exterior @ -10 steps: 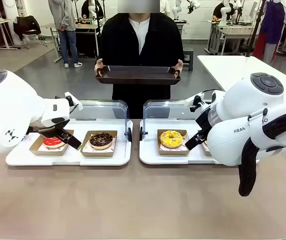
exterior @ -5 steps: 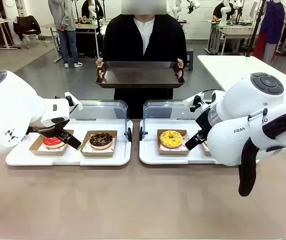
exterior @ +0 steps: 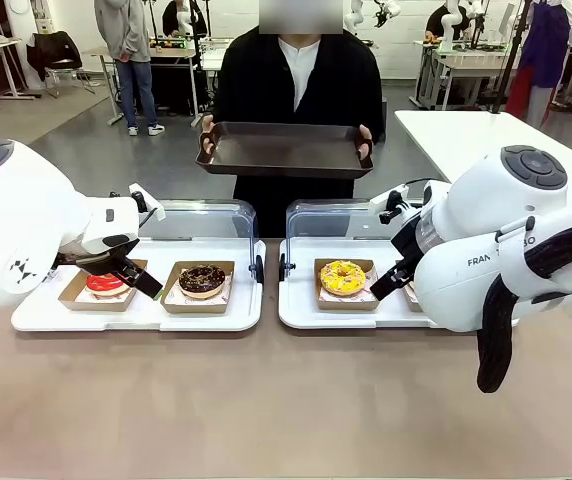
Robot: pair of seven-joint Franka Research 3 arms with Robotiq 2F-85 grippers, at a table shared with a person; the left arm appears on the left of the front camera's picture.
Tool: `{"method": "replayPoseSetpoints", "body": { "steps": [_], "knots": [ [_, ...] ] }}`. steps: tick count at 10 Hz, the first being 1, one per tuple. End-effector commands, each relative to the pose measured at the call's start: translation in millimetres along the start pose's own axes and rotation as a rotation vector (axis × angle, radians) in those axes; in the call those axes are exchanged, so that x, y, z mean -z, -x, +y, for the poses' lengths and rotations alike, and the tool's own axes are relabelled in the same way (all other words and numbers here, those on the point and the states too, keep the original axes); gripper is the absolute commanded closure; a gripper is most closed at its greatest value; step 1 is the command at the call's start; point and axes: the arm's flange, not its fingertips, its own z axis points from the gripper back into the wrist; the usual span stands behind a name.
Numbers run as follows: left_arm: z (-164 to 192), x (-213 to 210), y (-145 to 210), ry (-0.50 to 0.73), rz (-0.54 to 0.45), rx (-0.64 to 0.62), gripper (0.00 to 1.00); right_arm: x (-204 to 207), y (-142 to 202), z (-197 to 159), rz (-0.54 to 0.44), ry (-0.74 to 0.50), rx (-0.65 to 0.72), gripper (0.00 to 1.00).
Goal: Provide the desired donut to the person.
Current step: Pick up and lift the Paper togo box containing the Donut pointed at by the person.
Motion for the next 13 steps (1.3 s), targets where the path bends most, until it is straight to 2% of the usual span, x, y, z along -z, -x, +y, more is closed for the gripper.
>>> {"method": "replayPoseSetpoints", "body": {
  "steps": [1, 2, 5, 6, 9, 11, 12, 13],
  "knots": [
    [0, 0, 0, 0.000, 0.000, 0.000, 0.00, 0, 0, 0, 0.000, 0.000, 0.000, 0.00],
    [0, 0, 0, 0.000, 0.000, 0.000, 0.00, 0, 0, 0, 0.000, 0.000, 0.000, 0.00],
    [27, -111, 12, -0.036, -0.011, 0.055, 0.00, -108, 1, -11, -0.113, 0.074, -0.013, 0.00],
    [33, -142, 17, -0.086, -0.020, 0.063, 0.00, -139, 9, -9, -0.134, 0.083, -0.052, 0.00],
    [43, -211, 45, -0.116, -0.065, 0.080, 0.00, -219, 56, 4, -0.133, 0.162, -0.132, 0.00],
    [45, -226, 50, -0.192, -0.129, 0.017, 0.00, -238, 69, -7, -0.170, 0.229, -0.071, 0.00],
    [52, -227, 20, -0.110, -0.078, 0.053, 0.00, -239, -5, -11, -0.155, 0.155, -0.096, 0.00],
    [52, -227, 20, -0.110, -0.078, 0.053, 0.00, -239, -5, -11, -0.155, 0.155, -0.096, 0.00]
  ]
}}
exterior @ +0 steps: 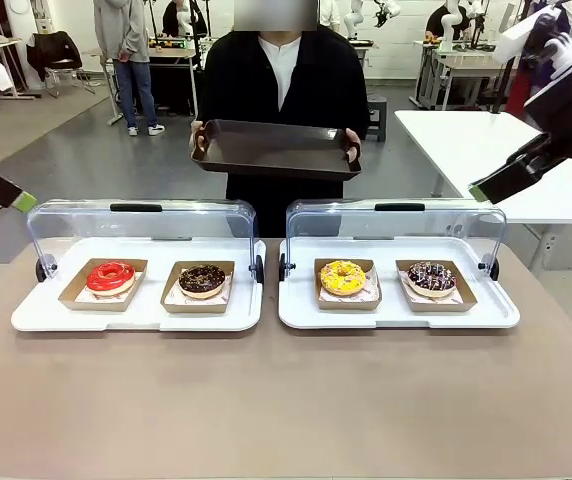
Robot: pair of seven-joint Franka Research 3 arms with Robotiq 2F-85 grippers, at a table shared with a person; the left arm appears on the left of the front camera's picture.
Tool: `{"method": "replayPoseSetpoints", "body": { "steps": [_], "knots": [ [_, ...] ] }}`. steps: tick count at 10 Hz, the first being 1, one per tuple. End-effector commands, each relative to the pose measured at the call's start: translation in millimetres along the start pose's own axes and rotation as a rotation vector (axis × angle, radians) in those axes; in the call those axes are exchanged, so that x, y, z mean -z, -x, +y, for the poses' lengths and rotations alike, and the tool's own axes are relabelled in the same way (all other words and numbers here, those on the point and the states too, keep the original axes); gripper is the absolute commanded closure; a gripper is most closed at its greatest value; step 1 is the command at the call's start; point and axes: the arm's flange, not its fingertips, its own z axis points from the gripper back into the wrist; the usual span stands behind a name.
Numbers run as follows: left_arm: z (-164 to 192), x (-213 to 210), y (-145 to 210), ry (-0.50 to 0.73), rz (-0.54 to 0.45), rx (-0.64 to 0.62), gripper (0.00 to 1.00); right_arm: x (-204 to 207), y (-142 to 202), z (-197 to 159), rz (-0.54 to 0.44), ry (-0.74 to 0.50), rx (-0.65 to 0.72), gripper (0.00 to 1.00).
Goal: Provide the desired donut to the person.
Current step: Pick up and lift the Paper togo box containing the Donut pointed at by the person.
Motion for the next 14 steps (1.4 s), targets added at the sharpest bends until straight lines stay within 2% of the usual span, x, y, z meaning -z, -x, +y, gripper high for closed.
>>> {"method": "replayPoseSetpoints", "body": {
  "steps": [1, 2, 3, 4, 6, 7, 9, 11, 14],
  "knots": [
    [-3, 13, -3, 0.018, 0.023, 0.012, 0.00, 24, -7, 5, 0.005, -0.022, -0.006, 0.00],
    [0, 0, 0, 0.000, 0.000, 0.000, 0.00, 0, 0, 0, 0.000, 0.000, 0.000, 0.00],
    [14, 0, -5, 0.223, -0.018, -0.046, 0.00, 7, 1, -17, -0.076, -0.287, 0.050, 0.00],
    [30, -5, -7, 0.382, -0.047, -0.079, 0.00, 11, 4, -42, -0.111, -0.484, 0.118, 0.00],
    [59, -8, -12, 0.654, -0.096, -0.093, 0.00, 17, 9, -75, -0.182, -0.727, 0.167, 0.00],
    [73, -7, -13, 0.746, -0.127, -0.118, 0.00, 20, 13, -88, -0.223, -0.785, 0.199, 0.00],
    [104, -2, -8, 0.852, -0.178, -0.141, 0.00, 22, 25, -115, -0.304, -0.851, 0.237, 0.00],
    [128, 1, 11, 0.904, -0.256, -0.165, 0.00, 13, 41, -136, -0.381, -0.860, 0.249, 0.00],
    [158, -9, 42, 0.912, -0.357, -0.124, 0.00, -2, 65, -162, -0.394, -0.859, 0.218, 0.00]
  ]
}}
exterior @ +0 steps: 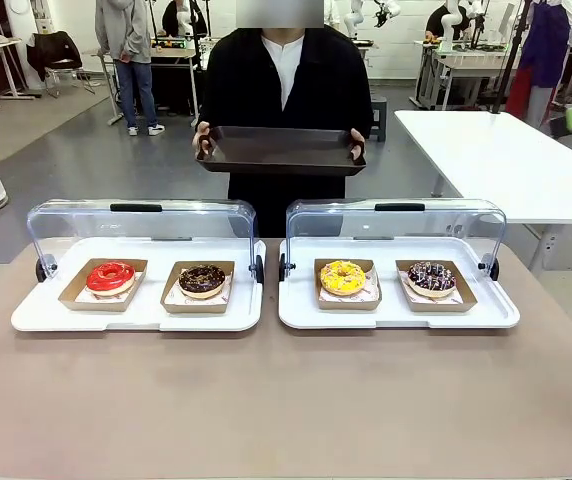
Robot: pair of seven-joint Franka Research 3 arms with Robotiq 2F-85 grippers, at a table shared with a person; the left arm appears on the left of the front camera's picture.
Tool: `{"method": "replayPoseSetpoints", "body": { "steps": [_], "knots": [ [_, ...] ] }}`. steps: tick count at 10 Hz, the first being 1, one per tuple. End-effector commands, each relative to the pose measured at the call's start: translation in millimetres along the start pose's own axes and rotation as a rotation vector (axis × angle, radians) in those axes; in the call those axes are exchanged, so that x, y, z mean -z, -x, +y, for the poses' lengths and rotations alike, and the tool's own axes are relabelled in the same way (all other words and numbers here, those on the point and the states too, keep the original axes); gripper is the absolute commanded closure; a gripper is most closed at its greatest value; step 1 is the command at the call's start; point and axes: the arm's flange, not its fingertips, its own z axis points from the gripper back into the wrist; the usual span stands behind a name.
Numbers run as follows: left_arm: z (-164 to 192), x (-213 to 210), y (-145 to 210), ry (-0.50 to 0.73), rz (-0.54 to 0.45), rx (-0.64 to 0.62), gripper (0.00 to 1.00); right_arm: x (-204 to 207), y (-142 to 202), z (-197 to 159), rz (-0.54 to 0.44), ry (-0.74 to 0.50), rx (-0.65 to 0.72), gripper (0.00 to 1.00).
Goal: Provide the desired donut to the person.
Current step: Pick up and lift the Paper togo box containing the Donut pointed at by the person.
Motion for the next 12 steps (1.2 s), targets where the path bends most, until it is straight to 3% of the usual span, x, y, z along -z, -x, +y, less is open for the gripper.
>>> {"method": "replayPoseSetpoints", "body": {
  "steps": [1, 4, 12],
  "knots": [
    [4, -10, 1, 0.013, -0.014, 0.092, 0.00, -9, 5, -10, 0.036, -0.003, -0.046, 0.00],
    [-1, -13, 6, 0.000, 0.025, 0.254, 0.00, -28, 17, -28, 0.054, -0.001, -0.019, 0.00],
    [-2, -9, 6, -0.026, 0.060, 0.261, 0.00, -40, 25, -31, 0.042, 0.010, 0.015, 0.00]
  ]
}}
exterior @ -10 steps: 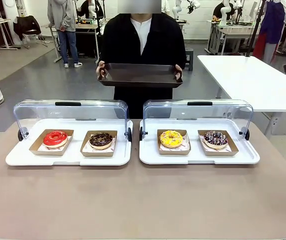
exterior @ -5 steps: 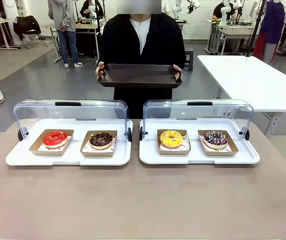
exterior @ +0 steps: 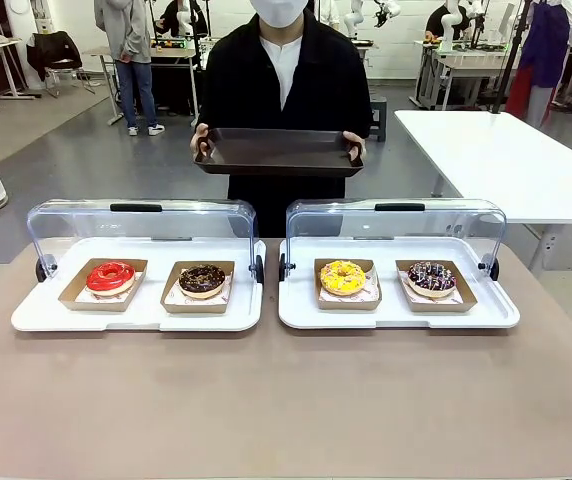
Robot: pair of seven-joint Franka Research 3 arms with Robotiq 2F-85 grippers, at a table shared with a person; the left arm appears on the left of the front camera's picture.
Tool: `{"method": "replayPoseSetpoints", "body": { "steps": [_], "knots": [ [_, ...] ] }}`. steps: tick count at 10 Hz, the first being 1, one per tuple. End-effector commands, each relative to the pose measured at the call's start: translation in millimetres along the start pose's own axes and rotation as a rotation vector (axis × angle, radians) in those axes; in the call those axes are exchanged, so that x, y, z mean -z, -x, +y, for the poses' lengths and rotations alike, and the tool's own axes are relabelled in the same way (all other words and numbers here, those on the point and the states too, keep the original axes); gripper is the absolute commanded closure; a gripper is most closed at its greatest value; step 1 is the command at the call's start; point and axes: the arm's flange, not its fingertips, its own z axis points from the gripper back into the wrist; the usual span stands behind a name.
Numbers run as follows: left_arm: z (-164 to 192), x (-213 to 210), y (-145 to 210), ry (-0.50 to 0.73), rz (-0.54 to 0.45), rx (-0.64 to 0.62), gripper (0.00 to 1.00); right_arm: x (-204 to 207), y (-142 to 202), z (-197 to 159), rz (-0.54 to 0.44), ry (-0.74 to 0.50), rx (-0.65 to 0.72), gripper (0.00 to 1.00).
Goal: Provide the desired donut to the person.
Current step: Pick up and lift the Paper togo box containing the Donut pointed at by the person.
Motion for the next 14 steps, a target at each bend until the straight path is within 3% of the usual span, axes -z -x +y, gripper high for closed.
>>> {"method": "replayPoseSetpoints", "body": {
  "steps": [1, 14],
  "knots": [
    [0.1, -0.7, -0.3, 0.004, -0.005, 0.005, 0.00, -0.3, -1.1, -2.6, -0.017, -0.009, -0.007, 0.00],
    [0.1, -0.7, -0.3, 0.004, -0.005, 0.005, 0.00, -0.3, -1.1, -2.6, -0.017, -0.009, -0.007, 0.00]
  ]
}}
